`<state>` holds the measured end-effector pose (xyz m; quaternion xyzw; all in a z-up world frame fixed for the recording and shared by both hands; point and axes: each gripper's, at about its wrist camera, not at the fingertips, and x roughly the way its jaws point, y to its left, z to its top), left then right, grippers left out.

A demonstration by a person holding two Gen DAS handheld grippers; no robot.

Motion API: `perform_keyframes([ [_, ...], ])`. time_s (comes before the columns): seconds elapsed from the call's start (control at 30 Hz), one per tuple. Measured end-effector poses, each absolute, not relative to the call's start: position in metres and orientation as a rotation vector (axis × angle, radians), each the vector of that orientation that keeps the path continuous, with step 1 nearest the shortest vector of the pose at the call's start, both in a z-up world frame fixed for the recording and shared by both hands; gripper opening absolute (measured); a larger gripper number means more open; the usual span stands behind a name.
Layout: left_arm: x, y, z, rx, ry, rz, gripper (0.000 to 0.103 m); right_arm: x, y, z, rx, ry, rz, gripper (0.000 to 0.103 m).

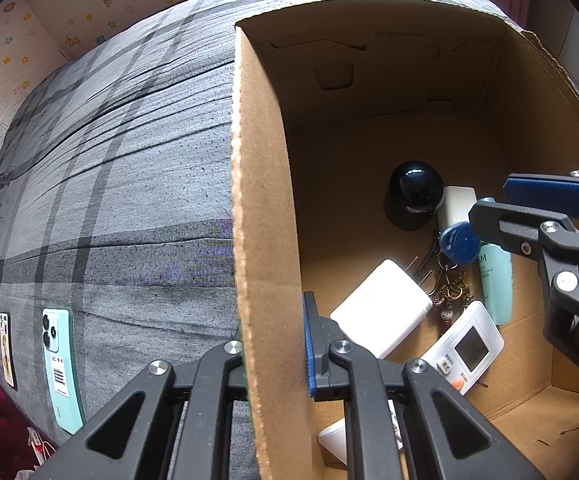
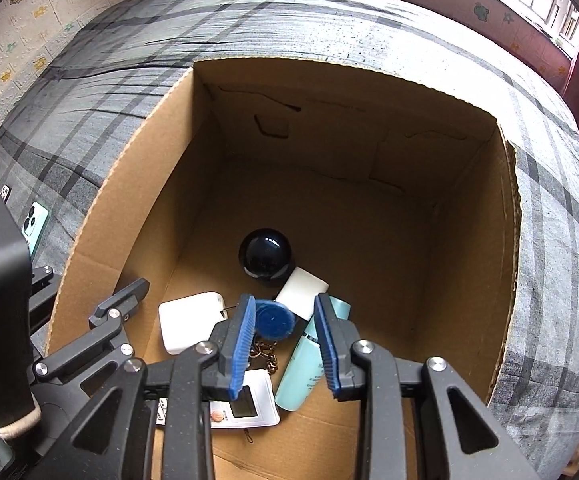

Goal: Organize rigid objects

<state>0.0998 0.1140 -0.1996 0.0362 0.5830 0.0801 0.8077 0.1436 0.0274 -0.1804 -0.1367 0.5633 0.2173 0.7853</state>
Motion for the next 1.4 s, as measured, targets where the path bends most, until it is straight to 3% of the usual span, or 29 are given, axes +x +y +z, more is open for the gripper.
perform_keyframes([
  [0.17,0.100,0.114,-0.199,0.077,1.247,0.171,0.013,0.140,0.028,-0.170,-0.313,1.182,0.460,0.051],
  [0.23,0.100,0.114,-0.199,0.076,1.248,0.171,0.013,0.138,0.028,-0.166,-0.331,1.163,0.452,0.060],
  [0.43,0.101,0.114,-0.198,0.078,1.248,0.171,0.013,0.131,0.024,-0.150,-0.340,1.127,0.423,0.065],
  [0.53,0.101,0.114,-0.198,0.080,1.247,0.172,0.013,0.129,0.017,-0.143,-0.327,1.119,0.411,0.078],
  [0.93,0.099,0.113,-0.198,0.085,1.247,0.173,0.013,0.110,-0.020,-0.110,-0.277,1.076,0.343,0.102],
  [1.4,0.100,0.109,-0.194,0.104,1.252,0.187,0.016,0.095,-0.062,-0.089,-0.178,1.040,0.277,0.103],
])
